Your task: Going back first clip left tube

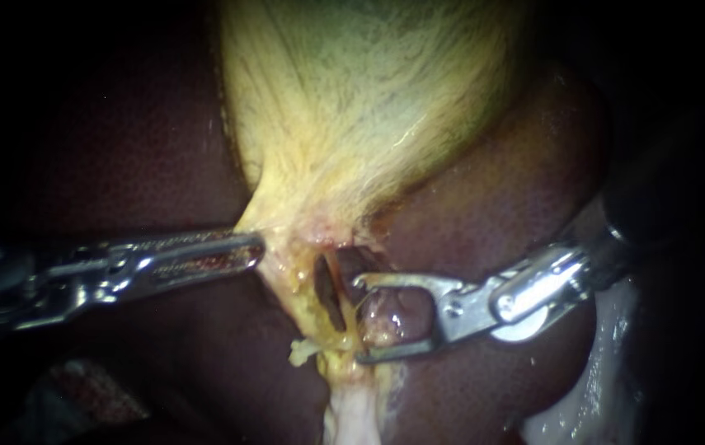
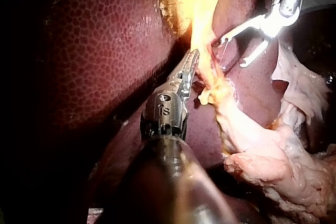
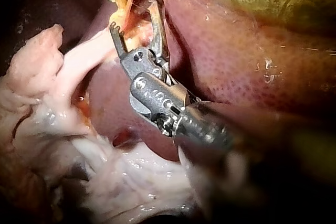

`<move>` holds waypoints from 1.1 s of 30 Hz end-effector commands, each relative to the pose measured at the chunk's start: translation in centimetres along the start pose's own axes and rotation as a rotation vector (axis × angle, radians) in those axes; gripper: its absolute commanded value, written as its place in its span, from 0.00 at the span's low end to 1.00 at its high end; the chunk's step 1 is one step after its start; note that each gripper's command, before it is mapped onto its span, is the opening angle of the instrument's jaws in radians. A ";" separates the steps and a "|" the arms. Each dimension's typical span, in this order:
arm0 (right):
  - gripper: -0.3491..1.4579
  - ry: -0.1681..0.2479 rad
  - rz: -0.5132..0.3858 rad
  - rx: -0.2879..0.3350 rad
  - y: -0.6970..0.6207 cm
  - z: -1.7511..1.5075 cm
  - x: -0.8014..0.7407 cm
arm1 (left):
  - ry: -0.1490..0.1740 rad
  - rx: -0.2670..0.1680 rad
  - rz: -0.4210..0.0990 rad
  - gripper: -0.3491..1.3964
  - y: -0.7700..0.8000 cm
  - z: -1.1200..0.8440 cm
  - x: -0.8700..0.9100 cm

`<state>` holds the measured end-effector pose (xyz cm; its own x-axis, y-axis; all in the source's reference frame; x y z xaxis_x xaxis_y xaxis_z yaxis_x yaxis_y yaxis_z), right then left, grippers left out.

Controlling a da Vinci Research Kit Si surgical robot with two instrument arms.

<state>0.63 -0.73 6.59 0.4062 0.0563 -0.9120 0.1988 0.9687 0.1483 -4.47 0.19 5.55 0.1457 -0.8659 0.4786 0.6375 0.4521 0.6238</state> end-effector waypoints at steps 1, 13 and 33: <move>0.52 -0.005 -0.012 -0.006 0.01 -0.07 0.04 | 0.000 0.000 0.000 0.18 0.00 0.00 0.00; 0.52 -0.011 -0.064 -0.013 0.07 -0.40 0.35 | 0.000 0.001 0.001 0.18 0.14 0.10 0.02; 0.52 -0.010 -0.110 -0.007 0.08 -0.53 0.35 | -0.005 0.009 0.006 0.18 0.23 0.69 0.13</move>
<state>0.31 -0.50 6.07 0.3912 -0.0527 -0.9188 0.2365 0.9706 0.0451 -4.86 0.31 6.23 0.1454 -0.8619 0.4858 0.6277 0.4599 0.6280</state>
